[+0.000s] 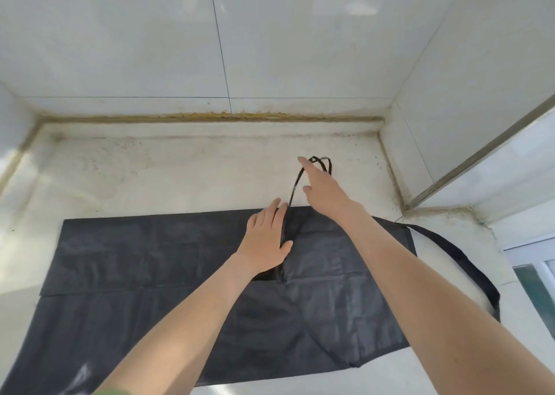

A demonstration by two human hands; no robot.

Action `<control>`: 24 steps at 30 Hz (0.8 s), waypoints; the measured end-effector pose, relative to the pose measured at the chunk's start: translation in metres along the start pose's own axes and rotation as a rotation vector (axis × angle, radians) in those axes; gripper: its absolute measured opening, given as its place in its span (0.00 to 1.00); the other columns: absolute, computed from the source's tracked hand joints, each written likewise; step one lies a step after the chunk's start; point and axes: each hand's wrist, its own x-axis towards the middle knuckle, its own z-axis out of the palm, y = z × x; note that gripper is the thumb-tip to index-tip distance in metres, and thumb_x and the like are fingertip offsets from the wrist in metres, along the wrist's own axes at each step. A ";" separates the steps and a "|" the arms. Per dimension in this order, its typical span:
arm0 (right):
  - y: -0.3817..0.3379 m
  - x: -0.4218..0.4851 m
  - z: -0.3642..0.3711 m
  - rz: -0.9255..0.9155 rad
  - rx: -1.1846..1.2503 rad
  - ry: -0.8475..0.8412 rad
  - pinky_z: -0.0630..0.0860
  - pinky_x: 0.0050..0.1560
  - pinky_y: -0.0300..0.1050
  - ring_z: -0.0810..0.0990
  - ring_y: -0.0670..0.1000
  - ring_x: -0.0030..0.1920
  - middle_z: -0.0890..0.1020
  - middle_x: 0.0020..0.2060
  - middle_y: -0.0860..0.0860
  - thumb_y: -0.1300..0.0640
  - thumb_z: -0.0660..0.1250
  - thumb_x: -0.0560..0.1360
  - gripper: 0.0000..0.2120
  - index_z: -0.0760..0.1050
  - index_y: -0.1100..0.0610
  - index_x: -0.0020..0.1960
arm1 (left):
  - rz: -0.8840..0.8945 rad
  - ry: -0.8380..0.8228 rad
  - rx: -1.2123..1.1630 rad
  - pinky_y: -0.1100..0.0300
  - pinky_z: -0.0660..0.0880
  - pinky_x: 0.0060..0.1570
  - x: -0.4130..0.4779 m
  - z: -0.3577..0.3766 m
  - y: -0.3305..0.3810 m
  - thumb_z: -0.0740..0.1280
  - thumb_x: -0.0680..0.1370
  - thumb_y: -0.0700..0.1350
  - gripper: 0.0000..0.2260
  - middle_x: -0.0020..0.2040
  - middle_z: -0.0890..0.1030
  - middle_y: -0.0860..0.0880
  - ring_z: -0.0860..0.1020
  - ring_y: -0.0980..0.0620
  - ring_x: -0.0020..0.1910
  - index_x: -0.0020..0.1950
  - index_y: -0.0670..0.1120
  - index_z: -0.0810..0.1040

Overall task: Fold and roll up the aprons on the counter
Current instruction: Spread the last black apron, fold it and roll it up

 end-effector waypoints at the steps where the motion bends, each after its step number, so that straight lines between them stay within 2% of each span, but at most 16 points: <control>1: 0.001 0.000 0.004 -0.016 0.006 -0.054 0.69 0.64 0.52 0.70 0.58 0.67 0.60 0.75 0.53 0.65 0.56 0.79 0.33 0.46 0.49 0.78 | -0.022 0.001 0.020 0.51 0.48 0.73 0.002 0.000 -0.001 0.60 0.79 0.55 0.37 0.79 0.44 0.45 0.50 0.47 0.77 0.79 0.45 0.41; 3: 0.009 -0.002 0.012 0.006 -0.006 -0.110 0.64 0.69 0.53 0.64 0.57 0.72 0.53 0.78 0.50 0.63 0.57 0.79 0.36 0.39 0.47 0.78 | -0.067 0.026 0.083 0.47 0.52 0.73 0.002 -0.001 -0.004 0.64 0.77 0.52 0.40 0.79 0.46 0.41 0.53 0.43 0.77 0.78 0.45 0.41; 5: 0.022 -0.009 0.018 0.049 -0.061 -0.113 0.61 0.70 0.53 0.63 0.57 0.72 0.56 0.77 0.52 0.60 0.58 0.79 0.36 0.39 0.50 0.78 | -0.086 0.075 0.095 0.44 0.61 0.69 0.003 0.002 -0.004 0.69 0.73 0.49 0.39 0.77 0.56 0.38 0.62 0.39 0.74 0.78 0.44 0.52; 6: 0.030 -0.014 0.020 0.073 -0.095 -0.087 0.60 0.70 0.54 0.63 0.57 0.71 0.58 0.76 0.53 0.59 0.59 0.79 0.36 0.41 0.51 0.78 | -0.058 0.121 0.105 0.43 0.64 0.68 0.003 0.005 -0.001 0.69 0.73 0.48 0.35 0.76 0.59 0.37 0.64 0.39 0.73 0.77 0.43 0.58; 8: 0.051 -0.027 0.022 0.143 -0.145 -0.004 0.58 0.69 0.55 0.62 0.57 0.71 0.60 0.74 0.53 0.57 0.60 0.79 0.35 0.44 0.52 0.78 | 0.019 0.165 0.087 0.43 0.65 0.68 0.004 0.009 0.014 0.62 0.76 0.47 0.26 0.75 0.61 0.38 0.65 0.40 0.72 0.73 0.42 0.66; 10: 0.073 -0.043 0.020 0.225 -0.182 0.080 0.57 0.69 0.55 0.61 0.56 0.71 0.62 0.73 0.52 0.57 0.61 0.78 0.33 0.48 0.53 0.78 | 0.106 0.139 0.032 0.43 0.63 0.70 0.005 0.014 0.035 0.54 0.79 0.49 0.23 0.75 0.61 0.39 0.64 0.42 0.73 0.71 0.41 0.69; 12: 0.099 -0.063 0.014 0.325 -0.221 0.141 0.57 0.69 0.55 0.60 0.56 0.71 0.62 0.73 0.52 0.57 0.61 0.78 0.31 0.52 0.54 0.77 | 0.200 -0.006 -0.032 0.47 0.48 0.75 0.005 0.018 0.058 0.49 0.81 0.53 0.26 0.78 0.52 0.42 0.52 0.46 0.77 0.76 0.43 0.61; 14: 0.125 -0.087 0.007 0.442 -0.249 0.211 0.58 0.68 0.54 0.61 0.57 0.71 0.62 0.72 0.54 0.58 0.60 0.77 0.29 0.55 0.56 0.76 | 0.236 -0.176 -0.049 0.50 0.34 0.73 0.004 0.024 0.076 0.50 0.82 0.57 0.28 0.79 0.40 0.45 0.40 0.48 0.77 0.79 0.47 0.49; 16: 0.152 -0.117 -0.005 0.589 -0.273 0.303 0.60 0.66 0.54 0.62 0.59 0.68 0.63 0.71 0.56 0.61 0.60 0.75 0.29 0.56 0.58 0.75 | 0.248 -0.279 0.016 0.47 0.32 0.73 0.005 0.031 0.095 0.51 0.81 0.60 0.31 0.77 0.33 0.46 0.34 0.48 0.76 0.79 0.51 0.40; 18: 0.170 -0.138 -0.009 0.714 -0.291 0.361 0.63 0.61 0.54 0.65 0.60 0.64 0.65 0.67 0.58 0.63 0.61 0.72 0.29 0.59 0.60 0.72 | 0.226 -0.354 0.073 0.45 0.32 0.72 0.004 0.040 0.098 0.50 0.81 0.62 0.33 0.76 0.30 0.46 0.31 0.46 0.75 0.77 0.53 0.35; 21: 0.197 -0.172 -0.021 0.938 -0.250 0.289 0.64 0.59 0.53 0.66 0.60 0.62 0.69 0.60 0.59 0.62 0.59 0.73 0.18 0.65 0.62 0.63 | 0.222 -0.396 0.159 0.43 0.31 0.72 0.005 0.051 0.102 0.48 0.80 0.65 0.34 0.75 0.28 0.46 0.29 0.46 0.74 0.76 0.54 0.32; 24: 0.215 -0.195 -0.028 0.981 -0.186 0.223 0.65 0.58 0.53 0.67 0.60 0.60 0.71 0.58 0.59 0.60 0.56 0.77 0.12 0.68 0.62 0.58 | 0.225 -0.411 0.177 0.45 0.31 0.72 0.003 0.050 0.104 0.48 0.79 0.66 0.34 0.74 0.27 0.48 0.28 0.46 0.74 0.76 0.55 0.32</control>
